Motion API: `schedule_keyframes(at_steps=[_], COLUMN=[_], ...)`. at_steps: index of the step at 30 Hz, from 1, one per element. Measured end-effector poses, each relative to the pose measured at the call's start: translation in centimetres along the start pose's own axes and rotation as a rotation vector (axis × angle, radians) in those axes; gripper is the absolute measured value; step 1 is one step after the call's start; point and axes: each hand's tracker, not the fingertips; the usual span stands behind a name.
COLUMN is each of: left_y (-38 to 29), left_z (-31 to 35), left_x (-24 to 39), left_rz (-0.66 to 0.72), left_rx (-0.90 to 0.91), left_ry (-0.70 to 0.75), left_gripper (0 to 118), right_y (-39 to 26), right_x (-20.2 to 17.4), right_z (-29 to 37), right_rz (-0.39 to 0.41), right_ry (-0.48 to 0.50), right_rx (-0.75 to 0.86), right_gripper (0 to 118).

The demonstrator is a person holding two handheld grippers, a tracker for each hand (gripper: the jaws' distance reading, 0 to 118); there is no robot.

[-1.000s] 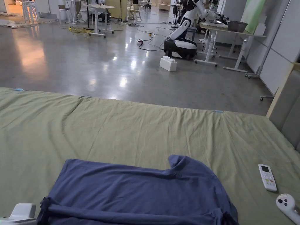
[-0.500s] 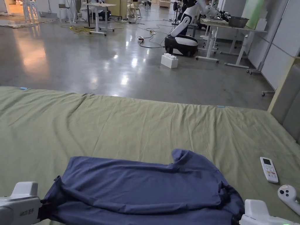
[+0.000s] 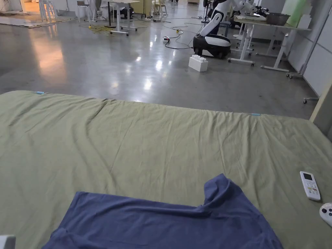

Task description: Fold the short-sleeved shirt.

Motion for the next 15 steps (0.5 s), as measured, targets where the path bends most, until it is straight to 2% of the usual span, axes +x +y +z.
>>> schedule_keyframes(at_steps=[9,12,13,14,15], left_y=[-4.8,-4.6,-4.6,-4.5,-4.4], left_z=[-5.3,-5.9,-5.4,-5.3,-5.2], left_x=[0.7,1.3,1.6,1.7,1.7], left_rz=[-0.046,-0.094,-0.114,-0.125,-0.124], left_rx=[-0.137,-0.138,-0.136,-0.135,-0.136], left_ry=[0.109,0.138,0.145,0.146,0.148], left_gripper=[6,6,6,6,9], right_y=[-6.1,-6.1,-6.0,-5.7,-5.4], right_x=[-0.9,-1.7,-1.9,-2.0,-2.2], right_z=[-5.2,-5.9,-5.8,-5.7,-5.5], right_rz=[-0.02,0.016,0.023,0.034,0.041], right_ry=[-0.023,-0.052,-0.061,-0.066,-0.082], right_rx=[-0.123,-0.111,-0.104,-0.109,-0.11], right_gripper=[6,7,10,22,40])
